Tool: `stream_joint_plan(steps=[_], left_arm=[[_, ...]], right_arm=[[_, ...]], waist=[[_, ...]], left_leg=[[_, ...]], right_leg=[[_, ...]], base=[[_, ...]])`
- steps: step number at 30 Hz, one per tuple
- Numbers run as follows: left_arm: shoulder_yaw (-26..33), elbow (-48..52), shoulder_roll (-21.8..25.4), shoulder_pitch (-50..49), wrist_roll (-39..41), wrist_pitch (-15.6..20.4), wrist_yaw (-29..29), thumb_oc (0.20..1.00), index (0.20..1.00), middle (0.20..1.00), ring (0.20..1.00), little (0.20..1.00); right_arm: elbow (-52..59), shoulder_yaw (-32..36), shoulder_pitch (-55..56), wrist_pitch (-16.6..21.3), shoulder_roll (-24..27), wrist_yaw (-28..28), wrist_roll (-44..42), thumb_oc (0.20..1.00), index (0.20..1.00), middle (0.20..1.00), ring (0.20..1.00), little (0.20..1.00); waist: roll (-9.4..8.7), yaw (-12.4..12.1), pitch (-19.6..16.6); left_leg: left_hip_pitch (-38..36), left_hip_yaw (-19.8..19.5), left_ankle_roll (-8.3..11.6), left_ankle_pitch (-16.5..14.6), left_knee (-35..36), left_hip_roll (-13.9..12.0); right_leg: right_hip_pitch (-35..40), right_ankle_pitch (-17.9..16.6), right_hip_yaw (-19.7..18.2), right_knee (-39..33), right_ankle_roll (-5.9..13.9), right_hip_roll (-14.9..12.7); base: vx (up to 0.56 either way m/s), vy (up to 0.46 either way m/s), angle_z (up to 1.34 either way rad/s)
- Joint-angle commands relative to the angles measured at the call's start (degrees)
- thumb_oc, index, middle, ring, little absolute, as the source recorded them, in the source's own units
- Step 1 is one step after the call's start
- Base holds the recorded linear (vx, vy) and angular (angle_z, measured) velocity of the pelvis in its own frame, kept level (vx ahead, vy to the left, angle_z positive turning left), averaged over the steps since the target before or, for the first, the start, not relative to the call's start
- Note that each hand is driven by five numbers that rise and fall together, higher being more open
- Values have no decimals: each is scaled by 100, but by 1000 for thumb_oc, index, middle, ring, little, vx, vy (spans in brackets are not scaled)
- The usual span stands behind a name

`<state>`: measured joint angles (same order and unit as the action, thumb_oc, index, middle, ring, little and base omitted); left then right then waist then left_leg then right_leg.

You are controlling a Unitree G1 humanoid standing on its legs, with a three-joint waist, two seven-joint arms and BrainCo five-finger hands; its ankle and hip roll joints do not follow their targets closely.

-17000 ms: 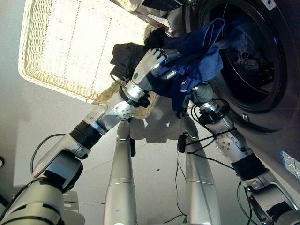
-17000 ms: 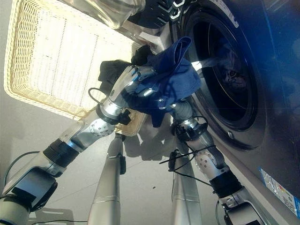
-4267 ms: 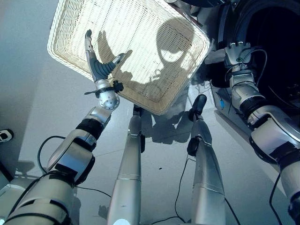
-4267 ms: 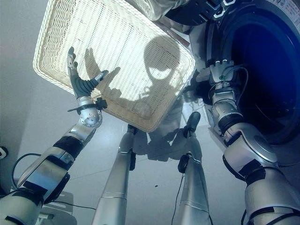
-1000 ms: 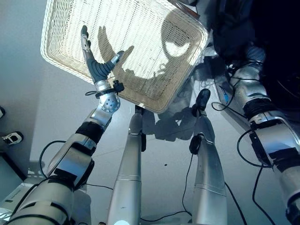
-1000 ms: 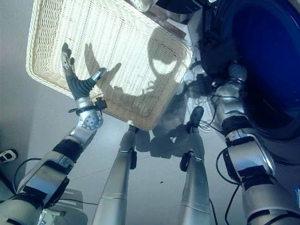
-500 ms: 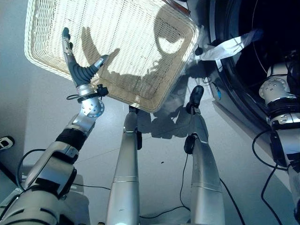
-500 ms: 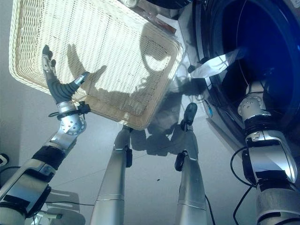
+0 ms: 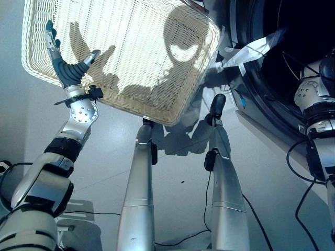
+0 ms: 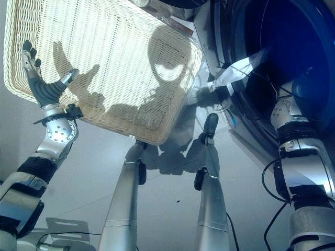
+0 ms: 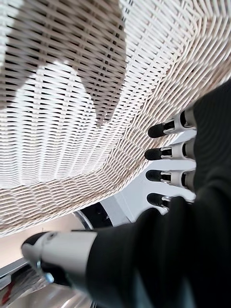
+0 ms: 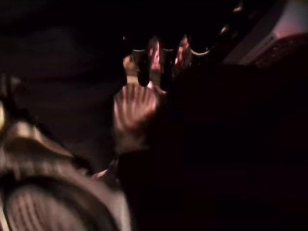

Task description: Put the clothes into the washing machine.

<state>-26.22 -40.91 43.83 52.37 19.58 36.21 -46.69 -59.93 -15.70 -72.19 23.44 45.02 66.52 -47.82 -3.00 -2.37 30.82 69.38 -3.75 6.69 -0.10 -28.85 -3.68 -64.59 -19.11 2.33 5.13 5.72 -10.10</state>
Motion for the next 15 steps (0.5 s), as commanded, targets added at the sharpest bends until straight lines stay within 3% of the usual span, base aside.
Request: stream_joint_plan(steps=[1,3,7,8,10,12,15], left_arm=[[239,2,-69,43,83,157,-98,1000,1000,1000,1000,1000],[142,-22,-126,184,41,116,-164,1000,1000,1000,1000,1000],[103,20,-182,243,10,110,-196,1000,1000,1000,1000,1000],[105,50,-189,262,15,108,-195,1000,1000,1000,1000,1000],[105,107,-249,267,-19,105,-226,1000,1000,1000,1000,1000],[85,132,-304,288,-47,117,-238,1000,1000,1000,1000,1000],[87,104,-411,315,-120,169,-236,1000,1000,1000,1000,1000]], right_arm=[[-153,-513,-376,-720,1687,-200,776,1000,1000,1000,1000,1000],[-157,-944,-608,-1422,1558,33,1519,1000,1000,1000,1000,1000],[18,-1351,-883,-2082,1418,75,2264,1000,1000,1000,1000,1000],[258,-1580,-959,-2538,1385,30,2869,1000,1000,1000,1000,1000],[480,-1941,-1077,-2943,1308,-70,3503,1000,1000,1000,1000,1000],[522,-2176,-1139,-3067,1250,-256,3981,1000,1000,1000,1000,1000],[532,-2333,-1054,-2947,1058,-511,4685,1000,1000,1000,1000,1000]], waist=[[137,43,-103],[172,22,-103],[221,-4,-103],[230,-6,-103],[257,-24,-103],[286,-44,-103],[335,-62,-103]], left_leg=[[-887,-603,-69,645,1675,-83],[-823,-606,-79,640,1634,-55],[-782,-580,-92,626,1625,-25],[-761,-567,-95,631,1619,-9],[-731,-559,-104,628,1612,5],[-708,-543,-110,629,1602,9],[-663,-522,-104,615,1569,24]], right_leg=[[243,780,236,836,418,-29],[194,786,258,862,421,-36],[162,806,289,870,434,-50],[143,800,301,871,437,-57],[115,821,317,880,442,-78],[90,835,333,909,450,-101],[36,860,343,949,459,-129]], base=[[0,0,0],[2,-19,0],[0,0,0],[0,0,0],[-8,13,6],[-3,2,2],[0,0,0]])
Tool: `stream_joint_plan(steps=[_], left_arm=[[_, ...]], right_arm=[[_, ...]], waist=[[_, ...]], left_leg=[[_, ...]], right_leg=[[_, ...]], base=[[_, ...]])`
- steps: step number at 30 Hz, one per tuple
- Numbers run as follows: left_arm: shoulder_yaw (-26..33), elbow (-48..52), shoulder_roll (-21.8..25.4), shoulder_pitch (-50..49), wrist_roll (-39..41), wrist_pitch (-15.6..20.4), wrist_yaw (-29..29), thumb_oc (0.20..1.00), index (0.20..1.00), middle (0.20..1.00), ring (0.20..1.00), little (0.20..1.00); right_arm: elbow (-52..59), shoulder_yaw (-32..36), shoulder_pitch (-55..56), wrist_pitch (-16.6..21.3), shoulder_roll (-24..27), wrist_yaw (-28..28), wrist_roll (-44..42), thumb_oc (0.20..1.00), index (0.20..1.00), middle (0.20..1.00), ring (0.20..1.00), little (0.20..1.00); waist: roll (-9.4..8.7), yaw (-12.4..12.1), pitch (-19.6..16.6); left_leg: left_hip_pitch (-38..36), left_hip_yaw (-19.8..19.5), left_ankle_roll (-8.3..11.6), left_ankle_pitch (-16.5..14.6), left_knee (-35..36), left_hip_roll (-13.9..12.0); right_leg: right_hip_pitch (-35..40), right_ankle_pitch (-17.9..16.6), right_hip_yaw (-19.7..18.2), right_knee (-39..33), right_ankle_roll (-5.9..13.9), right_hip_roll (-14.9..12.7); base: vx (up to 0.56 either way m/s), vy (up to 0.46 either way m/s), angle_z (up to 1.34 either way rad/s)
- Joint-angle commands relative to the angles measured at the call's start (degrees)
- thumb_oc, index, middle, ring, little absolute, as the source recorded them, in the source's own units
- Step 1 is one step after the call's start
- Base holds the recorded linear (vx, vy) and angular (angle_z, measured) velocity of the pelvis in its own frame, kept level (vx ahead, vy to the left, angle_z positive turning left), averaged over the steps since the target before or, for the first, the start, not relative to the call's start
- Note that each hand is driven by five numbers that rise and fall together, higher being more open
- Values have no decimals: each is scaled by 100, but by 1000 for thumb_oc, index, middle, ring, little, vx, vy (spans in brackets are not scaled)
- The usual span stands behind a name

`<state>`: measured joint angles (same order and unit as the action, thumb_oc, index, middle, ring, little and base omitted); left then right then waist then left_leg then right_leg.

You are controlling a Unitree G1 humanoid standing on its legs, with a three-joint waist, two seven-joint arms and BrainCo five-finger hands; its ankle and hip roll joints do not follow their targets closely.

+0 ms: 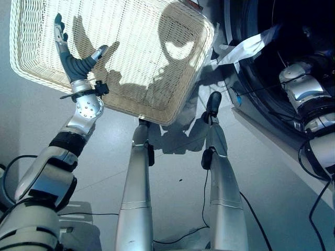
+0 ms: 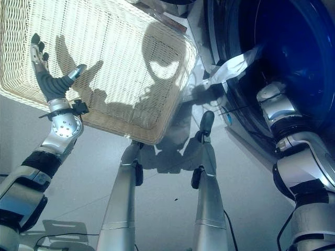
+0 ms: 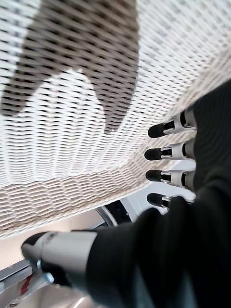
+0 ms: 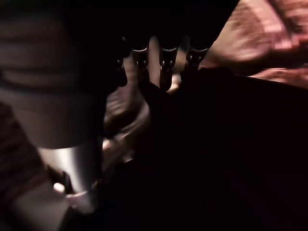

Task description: Put the clothes into the washing machine.

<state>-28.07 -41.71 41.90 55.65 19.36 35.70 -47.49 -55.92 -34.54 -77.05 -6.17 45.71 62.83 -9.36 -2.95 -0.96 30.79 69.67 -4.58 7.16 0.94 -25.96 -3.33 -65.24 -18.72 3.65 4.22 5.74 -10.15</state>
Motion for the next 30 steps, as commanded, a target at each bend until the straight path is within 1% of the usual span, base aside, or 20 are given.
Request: stream_joint_plan(steps=[1,3,4,5,6,9,10,12,16,17,18,24,26,27,28,29,30], left_arm=[[272,183,-225,-12,-103,223,-158,1000,1000,1000,1000,1000],[261,163,-313,-1,-166,277,-212,1000,1000,1000,1000,1000],[258,163,-313,-1,-170,277,-216,1000,1000,1000,1000,1000],[271,149,-367,-2,-229,297,-249,1000,1000,1000,1000,1000],[264,131,-396,10,-252,324,-280,1000,1000,1000,1000,1000],[259,137,-473,20,-361,321,-343,1000,1000,1000,1000,1000],[243,127,-547,55,-459,331,-403,1000,1000,1000,1000,1000],[239,122,-563,65,-475,336,-415,1000,1000,1000,1000,1000],[207,35,-705,151,-548,378,-486,1000,1000,1000,1000,1000],[205,36,-731,144,-574,380,-509,1000,1000,1000,1000,1000],[205,36,-732,143,-575,379,-511,1000,1000,1000,1000,1000],[212,-12,-885,138,-712,409,-563,1000,1000,1000,1000,1000],[221,-32,-913,161,-729,409,-585,1000,1000,1000,1000,1000],[222,-35,-917,158,-734,413,-590,1000,1000,1000,1000,1000],[237,-28,-945,143,-768,406,-607,1000,1000,1000,1000,1000],[237,-19,-946,134,-775,403,-615,1000,1000,1000,1000,1000],[231,14,-954,121,-789,382,-626,1000,1000,1000,1000,1000]], right_arm=[[125,-457,-552,-8,975,-166,915,1000,1000,1000,1000,1000],[118,-552,-370,131,804,-309,1507,1000,1000,1000,1000,1000],[120,-545,-365,132,804,-311,1513,1000,1000,1000,1000,1000],[110,-567,-184,234,718,-401,1705,1000,1000,1000,1000,1000],[112,-583,-43,253,655,-485,1953,1000,1000,1000,1000,1000],[90,-568,168,334,552,-629,2213,1000,1000,1000,1000,1000],[14,-613,291,435,426,-780,2493,1000,1000,1000,1000,1000],[-13,-634,307,454,398,-821,2533,1000,1000,1000,1000,1000],[-341,-891,476,782,159,-1301,3129,1000,1000,1000,1000,1000],[-375,-918,540,821,128,-1311,3211,1000,1000,1000,1000,1000],[-376,-918,541,821,128,-1310,3211,1000,1000,1000,1000,1000],[-712,-1037,848,951,-68,-1720,3621,1000,1000,1000,1000,1000],[-836,-1100,895,881,-136,-1932,3694,1000,1000,1000,1000,1000],[-843,-1106,902,870,-140,-1951,3705,1000,1000,1000,1000,1000],[-863,-1157,921,730,-168,-2207,3839,598,598,598,598,598],[-865,-1173,940,714,-163,-2231,3852,507,507,507,507,507],[-897,-1229,1001,590,-156,-2317,3836,200,200,200,200,200]], waist=[[335,-203,-100],[388,-214,-100],[387,-214,-100],[405,-209,-100],[419,-198,-100],[434,-193,-100],[454,-195,-100],[459,-197,-100],[511,-194,-100],[515,-194,-100],[514,-194,-100],[529,-206,-100],[542,-205,-100],[542,-204,-100],[546,-202,-100],[546,-201,-100],[547,-202,-100]], left_leg=[[-688,-439,-152,512,1280,-10],[-621,-424,-160,512,1250,8],[-619,-425,-161,510,1245,10],[-588,-409,-154,500,1221,9],[-564,-392,-156,501,1209,8],[-554,-370,-155,499,1206,13],[-535,-359,-156,504,1221,17],[-530,-357,-157,508,1223,21],[-528,-315,-143,533,1239,18],[-532,-305,-147,539,1245,12],[-533,-304,-147,539,1245,12],[-548,-284,-147,592,1289,4],[-542,-274,-139,612,1313,-6],[-544,-273,-139,615,1318,-7],[-543,-265,-133,623,1320,-12],[-542,-264,-135,626,1320,-12],[-537,-255,-141,634,1312,-12]], right_leg=[[97,822,212,1043,456,-125],[20,834,207,1087,454,-133],[18,836,207,1091,454,-134],[-20,852,196,1115,453,-139],[-51,853,186,1129,450,-141],[-64,865,174,1138,448,-144],[-91,861,166,1129,452,-147],[-97,858,166,1127,449,-147],[-144,855,149,1155,433,-146],[-147,863,146,1169,428,-142],[-146,864,146,1169,428,-142],[-147,836,151,1165,419,-154],[-172,824,149,1158,413,-149],[-173,822,148,1157,412,-149],[-182,817,144,1161,407,-152],[-185,818,142,1164,404,-150],[-191,813,143,1170,396,-151]], base=[[-4,-3,3],[-1,0,2],[0,0,0],[0,0,0],[0,0,0],[0,0,0],[-3,-14,5],[-3,-6,5],[-5,5,2],[0,0,0],[0,0,0],[0,0,0],[0,0,0],[0,13,4],[1,9,4],[6,12,3],[0,0,0]])
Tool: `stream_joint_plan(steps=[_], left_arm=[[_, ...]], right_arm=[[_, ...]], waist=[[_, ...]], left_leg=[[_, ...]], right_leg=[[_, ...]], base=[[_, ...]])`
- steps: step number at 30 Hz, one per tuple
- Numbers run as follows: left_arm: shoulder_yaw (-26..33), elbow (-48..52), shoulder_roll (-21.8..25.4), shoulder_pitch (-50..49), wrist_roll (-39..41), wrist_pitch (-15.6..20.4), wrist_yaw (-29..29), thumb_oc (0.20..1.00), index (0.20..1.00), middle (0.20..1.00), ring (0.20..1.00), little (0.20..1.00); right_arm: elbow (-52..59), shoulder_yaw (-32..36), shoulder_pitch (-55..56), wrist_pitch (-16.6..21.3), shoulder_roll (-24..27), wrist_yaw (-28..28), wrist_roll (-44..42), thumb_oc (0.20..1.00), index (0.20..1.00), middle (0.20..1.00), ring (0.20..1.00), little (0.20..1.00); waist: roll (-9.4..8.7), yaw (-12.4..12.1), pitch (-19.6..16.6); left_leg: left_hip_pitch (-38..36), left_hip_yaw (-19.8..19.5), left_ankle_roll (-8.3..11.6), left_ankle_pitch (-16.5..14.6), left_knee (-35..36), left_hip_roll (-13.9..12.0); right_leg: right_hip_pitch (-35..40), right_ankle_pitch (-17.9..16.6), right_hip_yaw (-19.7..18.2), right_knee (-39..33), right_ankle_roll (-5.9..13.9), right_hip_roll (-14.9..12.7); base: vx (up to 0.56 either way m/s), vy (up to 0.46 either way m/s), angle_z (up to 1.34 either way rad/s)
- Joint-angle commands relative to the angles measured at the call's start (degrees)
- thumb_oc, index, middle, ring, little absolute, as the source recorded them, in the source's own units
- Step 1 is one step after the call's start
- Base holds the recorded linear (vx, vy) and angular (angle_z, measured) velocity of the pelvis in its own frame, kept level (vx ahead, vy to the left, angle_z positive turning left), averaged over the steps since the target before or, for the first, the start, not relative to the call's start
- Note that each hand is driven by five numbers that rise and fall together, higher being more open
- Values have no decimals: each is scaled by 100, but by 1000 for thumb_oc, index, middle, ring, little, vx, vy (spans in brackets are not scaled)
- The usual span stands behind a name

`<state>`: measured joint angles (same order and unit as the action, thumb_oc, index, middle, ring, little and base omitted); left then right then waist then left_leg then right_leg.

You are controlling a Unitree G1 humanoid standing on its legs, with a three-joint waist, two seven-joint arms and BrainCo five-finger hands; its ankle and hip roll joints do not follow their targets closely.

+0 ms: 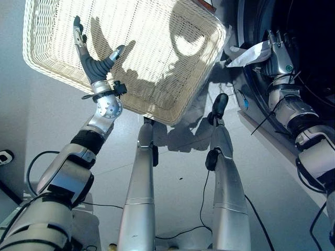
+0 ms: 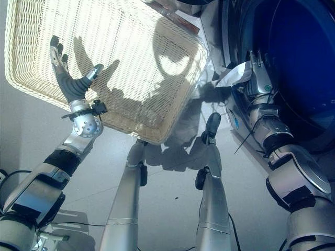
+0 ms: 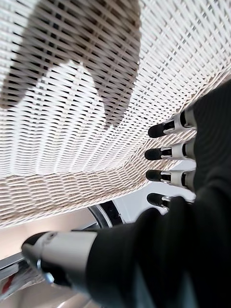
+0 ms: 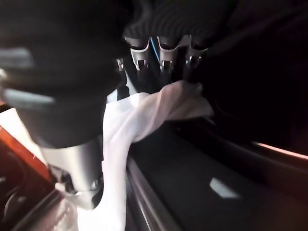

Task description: Put the clothes into the washing machine.

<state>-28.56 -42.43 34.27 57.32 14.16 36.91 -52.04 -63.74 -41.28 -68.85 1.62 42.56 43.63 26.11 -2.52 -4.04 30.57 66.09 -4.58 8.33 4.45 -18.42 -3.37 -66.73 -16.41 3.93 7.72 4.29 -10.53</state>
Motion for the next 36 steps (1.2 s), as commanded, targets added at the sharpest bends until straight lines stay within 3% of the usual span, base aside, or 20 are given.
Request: stream_joint_plan(steps=[1,9,21,25,27,29,31,32,33,34,36], left_arm=[[282,84,-195,-49,-273,261,-173,1000,1000,1000,1000,1000],[317,33,-334,-10,-316,270,-148,1000,1000,1000,1000,1000],[401,111,-384,-76,-312,229,-116,1000,1000,1000,1000,1000],[408,108,-401,-72,-330,223,-114,1000,1000,1000,1000,1000],[386,123,-385,-109,-297,201,-150,1000,1000,1000,1000,1000],[450,72,-263,-184,-221,274,-28,1000,1000,1000,1000,1000],[580,44,-145,-338,-199,369,72,1000,1000,1000,1000,1000],[605,47,-123,-381,-206,391,78,1000,1000,1000,1000,1000],[762,173,-48,-589,-284,411,56,1000,1000,1000,1000,1000],[794,223,-29,-639,-304,402,46,1000,1000,1000,1000,1000],[1001,674,127,-1063,-369,287,-24,1000,1000,1000,1000,1000]], right_arm=[[-121,-559,183,-200,157,-404,290,200,200,200,200,200],[-350,-605,-16,-801,56,-521,583,200,200,200,200,200],[-322,-587,-164,-939,71,-400,727,200,200,200,200,200],[-342,-515,-180,-757,68,-344,360,200,200,200,200,200],[-244,-237,-59,-424,68,-402,-1333,200,200,200,200,200],[-160,438,-15,-171,126,-35,-3321,200,200,200,200,200],[-186,1315,23,173,215,217,-4720,200,200,200,200,200],[-194,1509,45,308,245,266,-5025,200,200,200,200,200],[-142,2091,79,939,461,571,-6285,200,200,200,200,200],[-116,2181,90,1106,513,660,-6668,200,200,200,200,200],[210,2989,242,2272,999,1185,-8177,200,200,200,200,200]], waist=[[506,106,-78],[593,61,-78],[626,25,-78],[629,25,-78],[630,43,-78],[616,66,-78],[587,87,-78],[577,89,-78],[523,115,-78],[505,116,-78],[366,190,-78]], left_leg=[[-181,-254,-257,284,558,-8],[-197,-230,-232,343,606,-14],[-179,-264,-223,391,637,-15],[-186,-276,-222,391,649,-17],[-204,-296,-220,380,621,-14],[-230,-328,-181,328,555,-45],[-271,-361,-163,232,509,-78],[-277,-364,-162,208,499,-88],[-276,-373,-162,137,481,-120],[-277,-372,-160,123,479,-126],[-369,-345,-166,113,579,-184]], right_leg=[[-40,582,113,818,541,-113],[-57,549,70,803,532,-144],[-77,532,55,816,542,-151],[-81,530,46,818,540,-151],[-86,530,20,852,525,-133],[-83,547,-23,888,518,-108],[-35,580,-34,890,526,-86],[-25,586,-34,888,529,-82],[-7,589,-31,860,538,-49],[1,583,-29,846,541,-39],[136,529,14,723,562,8]], base=[[0,0,0],[0,0,0],[0,0,0],[0,0,0],[0,0,0],[0,0,0],[0,0,0],[0,0,0],[0,0,0],[21,-31,0],[-5,-47,0]])
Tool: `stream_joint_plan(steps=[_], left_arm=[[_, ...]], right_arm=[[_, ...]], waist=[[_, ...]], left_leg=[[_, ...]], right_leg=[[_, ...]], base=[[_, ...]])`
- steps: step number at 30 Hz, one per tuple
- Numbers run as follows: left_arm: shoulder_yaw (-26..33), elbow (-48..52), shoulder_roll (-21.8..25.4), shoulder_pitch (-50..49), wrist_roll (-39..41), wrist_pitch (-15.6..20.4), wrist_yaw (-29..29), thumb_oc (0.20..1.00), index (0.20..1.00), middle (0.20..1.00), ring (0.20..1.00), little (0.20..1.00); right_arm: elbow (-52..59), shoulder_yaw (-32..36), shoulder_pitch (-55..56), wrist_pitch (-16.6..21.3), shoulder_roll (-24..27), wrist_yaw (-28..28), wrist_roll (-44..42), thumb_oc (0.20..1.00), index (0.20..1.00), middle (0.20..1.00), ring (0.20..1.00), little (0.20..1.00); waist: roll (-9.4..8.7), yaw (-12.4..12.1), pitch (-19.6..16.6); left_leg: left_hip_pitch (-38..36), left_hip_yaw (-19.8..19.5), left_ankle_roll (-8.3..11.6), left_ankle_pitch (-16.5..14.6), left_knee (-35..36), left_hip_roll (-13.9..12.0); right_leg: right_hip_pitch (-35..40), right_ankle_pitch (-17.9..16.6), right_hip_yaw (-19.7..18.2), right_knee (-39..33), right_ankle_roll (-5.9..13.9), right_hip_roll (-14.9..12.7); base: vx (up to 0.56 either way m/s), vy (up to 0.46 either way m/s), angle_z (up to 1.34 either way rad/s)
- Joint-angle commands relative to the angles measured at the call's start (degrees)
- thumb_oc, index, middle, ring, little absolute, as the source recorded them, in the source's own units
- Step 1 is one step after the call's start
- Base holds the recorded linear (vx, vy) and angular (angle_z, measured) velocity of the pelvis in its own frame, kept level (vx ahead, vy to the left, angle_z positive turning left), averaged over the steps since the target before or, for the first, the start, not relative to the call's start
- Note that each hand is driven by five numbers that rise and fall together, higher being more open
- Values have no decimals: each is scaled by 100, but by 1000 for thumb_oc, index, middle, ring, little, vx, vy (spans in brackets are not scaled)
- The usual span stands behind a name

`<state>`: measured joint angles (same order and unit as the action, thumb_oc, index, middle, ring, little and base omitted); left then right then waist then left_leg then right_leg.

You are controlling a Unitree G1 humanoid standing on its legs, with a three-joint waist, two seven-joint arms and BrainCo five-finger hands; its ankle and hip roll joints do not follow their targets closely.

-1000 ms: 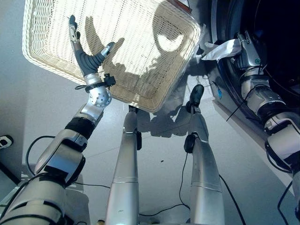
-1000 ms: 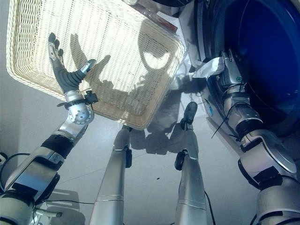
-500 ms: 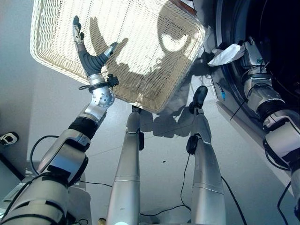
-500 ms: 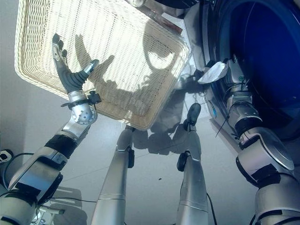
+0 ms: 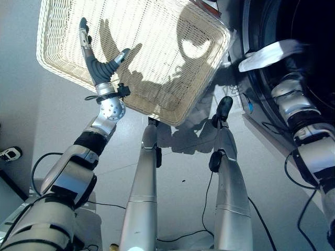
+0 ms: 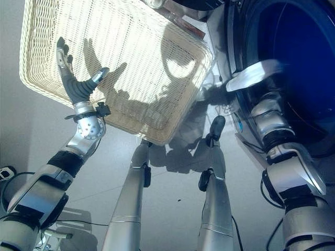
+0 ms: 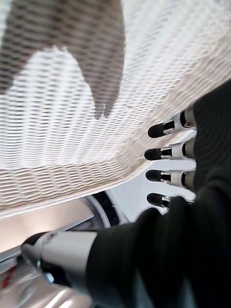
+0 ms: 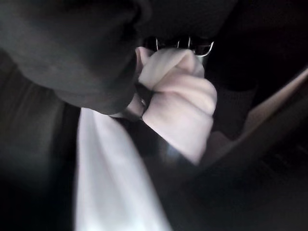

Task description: Put the clothes into the washing machine.

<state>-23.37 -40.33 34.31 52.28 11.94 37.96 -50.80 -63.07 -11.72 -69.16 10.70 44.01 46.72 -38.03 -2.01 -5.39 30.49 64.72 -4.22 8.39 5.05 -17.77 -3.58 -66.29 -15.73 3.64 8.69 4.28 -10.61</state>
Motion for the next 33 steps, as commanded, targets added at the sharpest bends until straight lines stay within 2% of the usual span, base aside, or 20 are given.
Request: stream_joint_plan(steps=[1,2,3,5,9,10,11,12,13,16,18,19,21,22,23,25,26,29,31,33], left_arm=[[486,529,160,-589,-131,133,-169,1000,1000,1000,1000,1000],[487,655,260,-628,-33,16,-180,1000,1000,1000,1000,1000],[483,665,277,-629,-18,0,-178,1000,1000,1000,1000,1000],[463,714,497,-579,154,-167,-100,1000,1000,1000,1000,1000],[378,578,745,-406,429,-239,96,1000,1000,1000,1000,1000],[339,511,794,-342,491,-252,147,1000,1000,1000,1000,1000],[339,511,794,-342,491,-252,147,1000,1000,1000,1000,1000],[264,386,831,-194,577,-259,230,1000,1000,1000,1000,1000],[232,316,837,-133,613,-239,258,1000,1000,1000,1000,1000],[144,210,827,38,688,-239,296,1000,1000,1000,1000,1000],[93,166,769,57,700,-227,322,1000,1000,1000,1000,1000],[91,159,763,63,702,-223,326,1000,1000,1000,1000,1000],[53,175,684,142,684,-261,308,1000,1000,1000,1000,1000],[49,173,676,150,697,-257,312,1000,1000,1000,1000,1000],[-23,175,641,207,680,-265,297,1000,1000,1000,1000,1000],[-66,139,613,270,678,-240,298,1000,1000,1000,1000,1000],[-139,87,601,364,703,-202,330,1000,1000,1000,1000,1000],[-220,-7,578,477,747,-110,377,1000,1000,1000,1000,1000],[-239,-14,579,485,767,-85,383,1000,1000,1000,1000,1000],[-265,-14,555,470,735,-37,349,1000,1000,1000,1000,1000]], right_arm=[[259,88,307,1445,938,972,-1865,200,200,200,200,200],[566,199,403,1786,1135,1427,-1930,200,200,200,200,200],[618,213,424,1788,1156,1483,-1922,200,200,200,200,200],[831,227,403,1954,1538,1821,-2034,200,200,200,200,200],[485,77,157,1917,1878,1414,-2193,216,216,216,216,216],[385,10,78,1795,1885,1241,-2183,304,304,304,304,304],[385,10,78,1795,1885,1241,-2183,304,304,304,304,304],[159,-135,-106,1684,1823,933,-2196,944,944,944,944,944],[86,-209,-193,1613,1782,854,-2092,1000,1000,1000,1000,1000],[40,-437,-438,1304,1617,746,-1751,1000,1000,1000,1000,1000],[84,-611,-473,733,1425,848,-916,1000,1000,1000,1000,1000],[101,-639,-482,642,1402,861,-806,1000,1000,1000,1000,1000],[268,-1063,-645,-721,1191,996,430,1000,1000,1000,1000,1000],[276,-1148,-676,-964,1172,1027,697,1000,1000,1000,1000,1000],[232,-1503,-820,-1598,1148,1057,1299,1000,1000,1000,1000,1000],[115,-1796,-1011,-1929,1117,1002,1545,1000,1000,1000,1000,1000],[-42,-2109,-1194,-2293,1054,1009,2036,1000,1000,1000,1000,1000],[-194,-2473,-1397,-2623,920,1078,2810,1000,1000,1000,1000,1000],[-174,-2596,-1418,-2633,900,1135,2897,1000,1000,1000,1000,1000],[-19,-2659,-1307,-2476,863,1397,3312,1000,1000,1000,1000,1000]], waist=[[285,343,-70],[191,390,-70],[175,394,-70],[9,464,-70],[-122,477,-70],[-135,465,-70],[-135,465,-70],[-122,430,-70],[-105,416,-70],[-36,378,-70],[20,331,-70],[27,330,-70],[51,292,-70],[60,291,-70],[74,263,-70],[100,252,-70],[123,226,-70],[181,193,-70],[201,186,-70],[239,196,-70]], left_leg=[[-250,-378,-174,57,528,-174],[-294,-378,-175,76,556,-188],[-301,-378,-176,78,558,-190],[-343,-408,-182,75,538,-222],[-424,-488,-195,48,515,-246],[-445,-510,-198,43,502,-239],[-445,-510,-198,43,502,-239],[-460,-539,-211,38,519,-211],[-465,-548,-217,40,537,-195],[-389,-565,-226,110,580,-132],[-442,-562,-224,56,587,-124],[-443,-563,-225,57,593,-122],[-392,-555,-216,62,572,-104],[-380,-558,-217,64,563,-99],[-360,-555,-233,69,565,-89],[-332,-555,-238,71,563,-90],[-309,-548,-246,87,585,-81],[-261,-541,-258,97,605,-57],[-244,-537,-263,104,602,-51],[-200,-512,-272,96,586,-37]], right_leg=[[116,452,50,619,570,22],[172,420,66,599,588,44],[180,417,66,596,590,48],[251,405,91,595,610,85],[355,400,101,588,623,114],[381,400,104,590,621,115],[381,400,104,590,621,115],[400,407,116,574,618,106],[402,407,122,561,615,100],[331,359,135,514,597,57],[377,423,146,533,608,39],[380,422,149,526,608,35],[356,432,174,513,610,14],[345,429,173,514,608,12],[338,430,189,505,606,-3],[323,437,211,500,610,-14],[310,429,234,477,611,-23],[281,433,273,463,623,-46],[270,431,273,460,625,-52],[220,449,268,477,629,-59]], base=[[-21,-39,-2],[0,0,0],[-23,-34,-2],[0,0,0],[-2,-28,-8],[3,-5,-5],[12,-11,-7],[14,-7,-5],[16,-6,-5],[0,0,0],[0,0,0],[0,0,0],[0,0,0],[0,0,0],[0,0,0],[0,0,0],[-11,-20,3],[-7,-7,3],[-3,-1,2],[0,0,0]])
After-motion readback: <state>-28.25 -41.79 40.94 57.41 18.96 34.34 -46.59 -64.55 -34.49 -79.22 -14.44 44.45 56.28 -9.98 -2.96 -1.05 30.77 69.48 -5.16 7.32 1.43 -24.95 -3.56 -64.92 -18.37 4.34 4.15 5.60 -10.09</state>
